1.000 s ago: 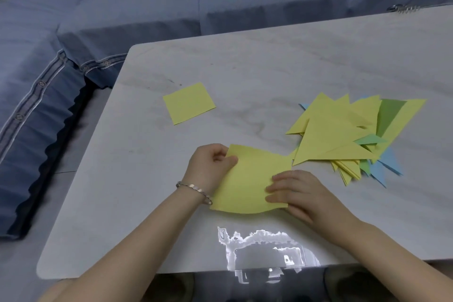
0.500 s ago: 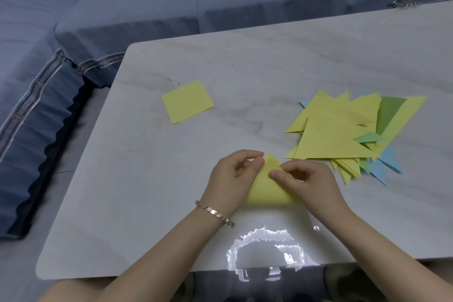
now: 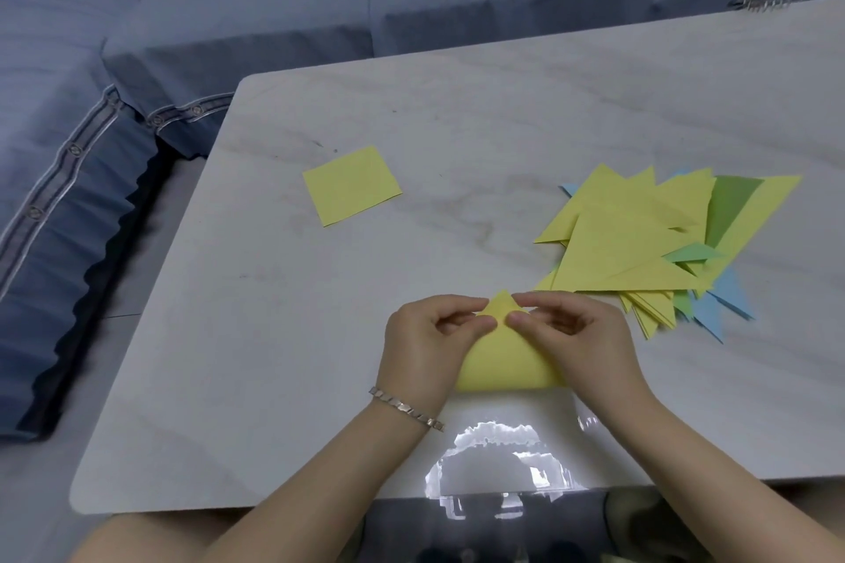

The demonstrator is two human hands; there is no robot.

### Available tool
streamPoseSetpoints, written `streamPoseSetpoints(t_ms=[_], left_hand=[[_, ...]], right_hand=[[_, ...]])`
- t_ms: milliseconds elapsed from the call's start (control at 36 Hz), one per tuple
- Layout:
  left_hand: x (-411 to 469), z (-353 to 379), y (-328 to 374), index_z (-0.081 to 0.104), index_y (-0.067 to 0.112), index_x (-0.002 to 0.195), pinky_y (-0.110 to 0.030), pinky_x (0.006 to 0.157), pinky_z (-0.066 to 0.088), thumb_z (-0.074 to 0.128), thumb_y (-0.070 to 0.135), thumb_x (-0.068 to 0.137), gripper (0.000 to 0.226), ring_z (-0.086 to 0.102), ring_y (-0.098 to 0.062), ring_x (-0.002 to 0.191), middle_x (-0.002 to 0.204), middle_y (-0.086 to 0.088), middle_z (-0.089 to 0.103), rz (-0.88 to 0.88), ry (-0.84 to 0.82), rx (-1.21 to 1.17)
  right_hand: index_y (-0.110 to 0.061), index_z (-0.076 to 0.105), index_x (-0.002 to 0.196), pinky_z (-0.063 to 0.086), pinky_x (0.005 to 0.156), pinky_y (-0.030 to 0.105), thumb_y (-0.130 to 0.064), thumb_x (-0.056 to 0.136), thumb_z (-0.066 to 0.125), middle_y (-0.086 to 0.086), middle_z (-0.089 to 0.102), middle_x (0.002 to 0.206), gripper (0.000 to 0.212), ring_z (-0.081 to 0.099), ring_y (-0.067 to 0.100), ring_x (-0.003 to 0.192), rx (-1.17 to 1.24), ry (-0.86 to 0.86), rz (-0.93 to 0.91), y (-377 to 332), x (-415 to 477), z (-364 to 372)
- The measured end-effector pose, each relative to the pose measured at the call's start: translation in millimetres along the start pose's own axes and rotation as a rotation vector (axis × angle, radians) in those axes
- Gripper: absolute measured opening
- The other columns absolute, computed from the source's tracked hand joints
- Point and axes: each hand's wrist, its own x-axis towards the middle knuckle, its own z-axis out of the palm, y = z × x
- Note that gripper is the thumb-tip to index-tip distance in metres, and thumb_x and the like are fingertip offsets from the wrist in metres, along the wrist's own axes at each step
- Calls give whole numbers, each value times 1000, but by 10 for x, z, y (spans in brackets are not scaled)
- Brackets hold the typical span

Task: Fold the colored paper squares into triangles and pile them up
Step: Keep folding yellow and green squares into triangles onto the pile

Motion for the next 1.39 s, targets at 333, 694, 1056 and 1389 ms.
streamPoseSetpoints(t_ms=[333, 694, 1056, 1389], left_hand=[[8, -3, -18, 69, 31, 71, -1, 59, 39, 75, 7, 72, 25, 57, 11, 57, 53, 28, 61, 12, -28, -4], [450, 3, -25, 63, 15, 60, -17, 45, 49, 72, -2, 74, 23, 55, -2, 41, 49, 6, 60, -156, -142, -26], [722, 90, -558, 63, 23, 55, -19, 61, 43, 72, 0, 72, 30, 51, 6, 47, 49, 16, 58, -110, -24, 81], [767, 101, -670, 66, 15, 63, -13, 64, 44, 72, 1, 72, 18, 53, 9, 53, 62, 11, 62, -68, -9, 82]], right_hand=[[-25, 70, 85, 41, 67, 3, 0, 78, 68, -30, 65, 67, 26, 60, -13, 71, -64, -54, -52, 9, 6, -65], [-19, 74, 83, 40, 73, 16, -15, 78, 69, -8, 69, 77, 8, 55, 2, 80, -562, -27, -424, 84, 285, -112], [-14, 71, 103, 48, 88, 30, -36, 99, 27, 4, 67, 110, 49, 61, 24, 103, -1060, -337, -642, 790, 156, -28], [-11, 69, 106, 36, 96, 28, -29, 94, 39, -1, 65, 103, 37, 50, 17, 101, -992, -360, -777, 897, -79, 91]])
